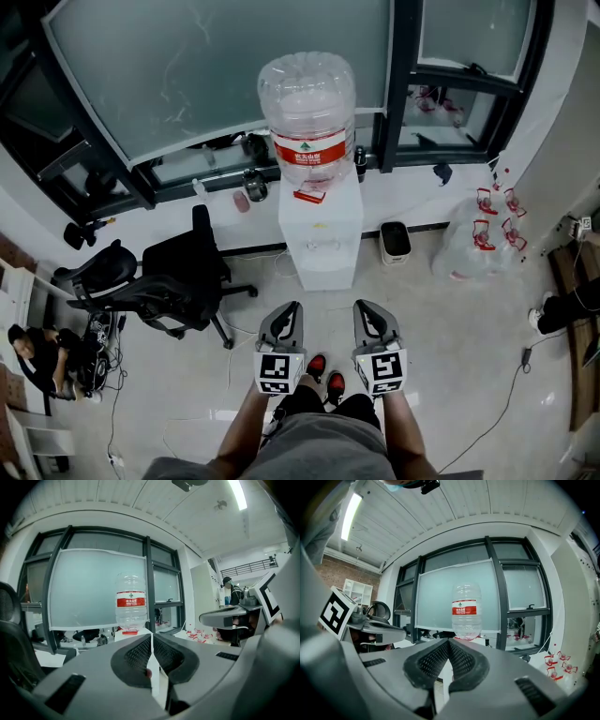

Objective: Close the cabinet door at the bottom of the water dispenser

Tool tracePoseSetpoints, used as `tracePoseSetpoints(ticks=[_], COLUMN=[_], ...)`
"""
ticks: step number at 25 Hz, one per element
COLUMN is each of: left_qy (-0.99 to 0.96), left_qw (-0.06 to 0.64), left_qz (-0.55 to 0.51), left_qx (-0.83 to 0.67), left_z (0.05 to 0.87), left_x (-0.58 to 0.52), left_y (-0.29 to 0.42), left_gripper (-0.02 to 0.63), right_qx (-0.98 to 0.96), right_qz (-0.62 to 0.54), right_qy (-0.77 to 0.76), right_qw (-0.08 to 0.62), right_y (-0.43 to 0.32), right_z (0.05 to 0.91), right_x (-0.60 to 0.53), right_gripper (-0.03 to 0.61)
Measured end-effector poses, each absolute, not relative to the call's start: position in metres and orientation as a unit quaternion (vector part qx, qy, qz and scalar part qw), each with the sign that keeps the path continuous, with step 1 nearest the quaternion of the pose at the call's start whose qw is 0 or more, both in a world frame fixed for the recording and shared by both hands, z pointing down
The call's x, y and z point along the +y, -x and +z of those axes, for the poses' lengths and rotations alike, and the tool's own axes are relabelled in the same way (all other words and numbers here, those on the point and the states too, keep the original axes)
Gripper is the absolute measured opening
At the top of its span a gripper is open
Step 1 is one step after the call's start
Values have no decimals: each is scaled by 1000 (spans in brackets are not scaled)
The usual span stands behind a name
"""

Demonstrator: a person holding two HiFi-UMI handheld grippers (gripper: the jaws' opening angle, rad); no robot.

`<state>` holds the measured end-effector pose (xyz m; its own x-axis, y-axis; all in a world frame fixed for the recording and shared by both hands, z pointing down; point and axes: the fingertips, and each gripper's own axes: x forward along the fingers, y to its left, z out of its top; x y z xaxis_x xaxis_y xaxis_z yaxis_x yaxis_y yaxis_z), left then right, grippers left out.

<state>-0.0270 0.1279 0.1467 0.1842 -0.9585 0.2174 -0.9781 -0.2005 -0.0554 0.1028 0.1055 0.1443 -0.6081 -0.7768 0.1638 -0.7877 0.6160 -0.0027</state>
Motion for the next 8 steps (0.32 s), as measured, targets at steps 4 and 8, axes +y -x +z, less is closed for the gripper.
tracePoseSetpoints(ticks=[4, 8], left_qy=[-766, -765], left_qw=[49, 48], left_qz=[105, 101], left_qx=[-632, -634], left_z=[148, 146], left_x=[125, 122], left_y=[27, 28], left_gripper=[35, 35], right_qx=[-897, -898], right_qz=[39, 37], right_qy=[-433, -432], right_qw=[75, 72], right_y=[-102, -100], right_z=[146, 144], right_x=[103, 99], right_gripper=[12, 12])
